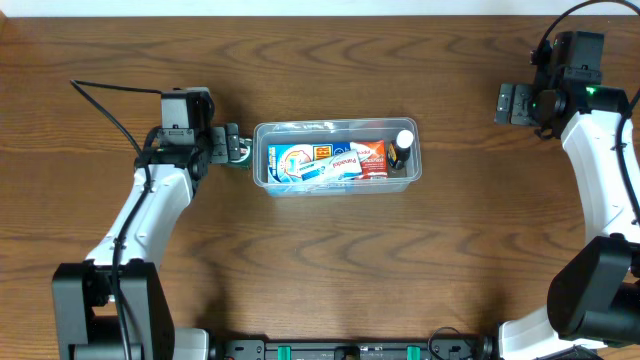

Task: Pack container
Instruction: 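Lower left gripper onto the green Zam-Buk tin and grasp it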

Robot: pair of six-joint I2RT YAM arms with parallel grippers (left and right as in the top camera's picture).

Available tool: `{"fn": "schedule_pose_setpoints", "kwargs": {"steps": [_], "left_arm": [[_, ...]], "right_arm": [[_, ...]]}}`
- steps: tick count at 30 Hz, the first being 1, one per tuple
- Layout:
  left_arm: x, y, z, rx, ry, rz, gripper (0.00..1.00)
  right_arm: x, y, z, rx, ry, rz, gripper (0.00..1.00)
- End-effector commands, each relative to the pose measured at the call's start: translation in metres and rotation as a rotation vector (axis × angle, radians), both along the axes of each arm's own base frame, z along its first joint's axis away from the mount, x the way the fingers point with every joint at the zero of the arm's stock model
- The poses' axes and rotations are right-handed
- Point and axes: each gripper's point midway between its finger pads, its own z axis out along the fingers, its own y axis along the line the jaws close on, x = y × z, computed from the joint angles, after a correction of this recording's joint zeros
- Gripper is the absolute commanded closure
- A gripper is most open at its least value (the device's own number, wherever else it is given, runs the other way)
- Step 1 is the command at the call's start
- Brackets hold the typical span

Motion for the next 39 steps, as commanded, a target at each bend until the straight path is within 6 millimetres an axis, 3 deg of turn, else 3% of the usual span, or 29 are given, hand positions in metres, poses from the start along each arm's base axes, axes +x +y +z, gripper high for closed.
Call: {"fn": "schedule_pose_setpoints", "kwargs": {"steps": [1, 3, 9, 14, 20, 29, 34, 39], "left_arm": [[-0.006, -0.020, -0.025, -0.037, 0.068, -0.161, 0.02], [-0.007, -0.035, -0.030, -0.095, 0.079, -0.227, 0.02], [-0.006, -0.039, -0.028, -0.113, 0.071, -0.242, 0.02], [-0.007, -0.059, -0.025, -0.181, 0.060, -0.304, 0.01], [-0.004, -0.074, -0.022, -0.144, 0.034, -0.391, 0.00], [-0.001, -0.035, -0.026, 0.051, 0.058, -0.271, 0.00], [-0.001, -0.033, -0.031, 0.087, 0.068, -0.300, 0.01], [-0.001, -0.032, -0.047, 0.094, 0.103, -0.316, 0.02]], "right_arm": [[0.002, -0.002, 0.006, 0.005, -0.016, -0.015, 0.01], [0.002, -0.002, 0.006, 0.005, -0.016, -0.015, 0.01], [0.002, -0.002, 0.006, 0.005, -0.016, -0.015, 0.01], [0.002, -0.002, 0.006, 0.005, -0.016, -0.016, 0.01], [0.002, -0.002, 0.006, 0.005, -0.016, -0.016, 0.01], [0.002, -0.002, 0.006, 0.005, -0.016, -0.015, 0.01], [0.002, -0.002, 0.006, 0.005, -0.016, -0.016, 0.01], [0.002, -0.002, 0.006, 0.005, -0.016, -0.015, 0.01]]}}
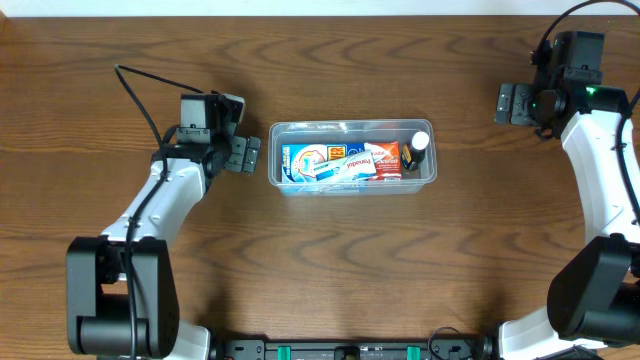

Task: Pack container
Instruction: 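Lower left gripper onto the green Zam-Buk tin and grasp it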

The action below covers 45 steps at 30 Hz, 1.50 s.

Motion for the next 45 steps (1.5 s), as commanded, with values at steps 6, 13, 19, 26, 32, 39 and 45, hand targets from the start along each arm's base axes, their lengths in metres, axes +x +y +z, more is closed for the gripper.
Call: {"fn": "schedule_pose_setpoints", "kwargs": {"steps": [6, 13, 19, 26, 32, 39, 45], "left_arm": [[-0.003, 0.005, -0.036, 0.040, 0.069, -0.014, 0.02], [-0.003, 0.005, -0.053, 0.041, 0.099, -0.014, 0.02], [-0.003, 0.004, -0.057, 0.041, 0.103, -0.015, 0.06], [-0.003, 0.004, -0.057, 0.041, 0.103, -0.015, 0.18], [0.000, 0.004, -0.055, 0.035, 0.090, -0.004, 0.30], [0.004, 0.004, -0.052, 0.020, 0.072, 0.018, 0.33], [0.012, 0.004, -0.030, 0.014, 0.016, 0.023, 0.33]], "right_arm": [[0.002, -0.002, 0.006, 0.005, -0.016, -0.016, 0.01], [0.002, -0.002, 0.006, 0.005, -0.016, -0.016, 0.01], [0.002, -0.002, 0.006, 0.005, -0.016, -0.016, 0.01], [0.002, -0.002, 0.006, 0.005, -0.016, -0.015, 0.01], [0.002, -0.002, 0.006, 0.005, -0.016, -0.016, 0.01], [0.002, -0.002, 0.006, 0.005, -0.016, -0.016, 0.01], [0.002, -0.002, 0.006, 0.005, -0.016, -0.015, 0.01]]}}
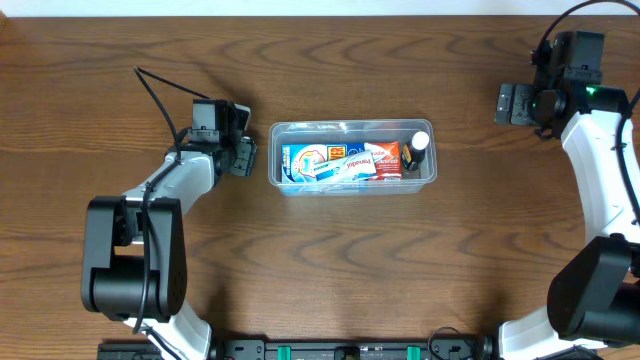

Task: Pack container
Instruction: 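Lower left gripper onto the green Zam-Buk tin and grasp it, then lift the Zam-Buk tin and carry it over the container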

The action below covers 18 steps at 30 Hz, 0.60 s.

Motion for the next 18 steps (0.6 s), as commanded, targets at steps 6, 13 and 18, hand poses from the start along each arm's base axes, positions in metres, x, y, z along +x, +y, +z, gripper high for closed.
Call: {"fn": "schedule_pose_setpoints", "kwargs": {"steps": [6, 13, 18], "left_arm": [[0.019, 0.001, 0.081, -0.038, -0.202, 0.057, 0.33], [0.007, 0.002, 0.156, -0.096, -0.354, 0.107, 0.34], [-0.011, -0.006, 0.186, -0.192, -0.388, 0.147, 0.39]], "right_arm": [[0.002, -0.002, 0.006, 0.004, -0.017, -0.016, 0.01], [0.002, -0.002, 0.006, 0.004, -0.017, -0.016, 0.01], [0.002, -0.002, 0.006, 0.004, -0.017, -0.016, 0.01]]}}
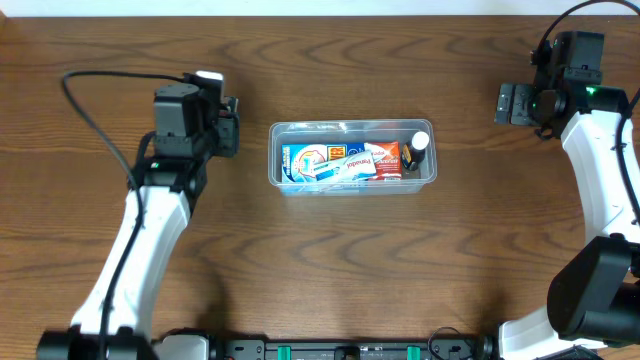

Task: Pack container
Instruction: 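Lift the Zam-Buk tin and carry it over the container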

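Observation:
In the overhead view a clear plastic container (352, 180) lies at the table's centre. It holds a blue and white toothpaste box (318, 160), a red pack (385, 157) and a small dark bottle with a white cap (420, 141) at its right end. My left gripper (229, 127) hangs a short way off the container's left end. Its fingers look spread and nothing is between them. My right gripper (514, 104) is far off at the upper right, apart from everything. The view does not show how its jaws stand.
Bare wooden table (330, 270) surrounds the container on all sides. The left arm's black cable (100, 85) loops over the table at the upper left. The table's far edge runs along the top of the overhead view.
My left gripper has drawn back and up, away from the container's left end. The left arm now lies straighter toward the front. Container and right arm are unchanged.
My left gripper was first against the container's left end. At the following moment the container lay a little further right and the gripper was just off it. The gripper then stayed beside it and now sits further away. The right arm never moved.

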Robot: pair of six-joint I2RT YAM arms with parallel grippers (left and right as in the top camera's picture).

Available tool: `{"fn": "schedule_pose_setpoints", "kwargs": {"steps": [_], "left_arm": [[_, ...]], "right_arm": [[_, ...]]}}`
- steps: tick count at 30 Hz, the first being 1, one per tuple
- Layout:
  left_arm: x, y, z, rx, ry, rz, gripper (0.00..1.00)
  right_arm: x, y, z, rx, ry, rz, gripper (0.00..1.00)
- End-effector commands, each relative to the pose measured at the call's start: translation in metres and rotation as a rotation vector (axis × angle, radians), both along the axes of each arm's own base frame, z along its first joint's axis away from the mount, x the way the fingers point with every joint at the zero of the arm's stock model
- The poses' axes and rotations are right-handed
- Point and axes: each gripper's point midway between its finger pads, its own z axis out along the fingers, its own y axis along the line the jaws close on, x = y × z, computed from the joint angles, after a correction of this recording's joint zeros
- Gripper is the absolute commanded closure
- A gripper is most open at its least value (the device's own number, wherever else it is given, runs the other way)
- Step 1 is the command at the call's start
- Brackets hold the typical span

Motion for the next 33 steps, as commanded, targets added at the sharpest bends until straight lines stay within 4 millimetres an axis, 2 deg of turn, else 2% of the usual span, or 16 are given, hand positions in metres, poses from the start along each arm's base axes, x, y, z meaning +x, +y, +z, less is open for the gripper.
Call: {"fn": "schedule_pose_setpoints", "kwargs": {"steps": [1, 4, 10, 20, 26, 33], "left_arm": [[-0.004, -0.011, 0.025, -0.099, -0.043, 0.012, 0.40], [-0.011, -0.032, 0.029, -0.141, -0.036, -0.057, 0.41], [-0.026, -0.068, 0.019, -0.172, 0.029, -0.126, 0.42], [-0.046, -0.114, 0.012, -0.273, 0.105, -0.143, 0.48], [-0.050, -0.126, 0.009, -0.222, 0.095, -0.123, 0.48], [-0.051, -0.136, -0.015, -0.218, 0.154, -0.069, 0.48]], "right_arm": [[0.002, -0.002, 0.006, 0.005, -0.017, -0.015, 0.01], [0.002, -0.002, 0.006, 0.005, -0.017, -0.015, 0.01], [0.002, -0.002, 0.006, 0.005, -0.017, -0.015, 0.01], [0.002, -0.002, 0.006, 0.005, -0.017, -0.015, 0.01], [0.002, -0.002, 0.006, 0.005, -0.017, -0.015, 0.01], [0.002, -0.002, 0.006, 0.005, -0.017, -0.015, 0.01]]}}
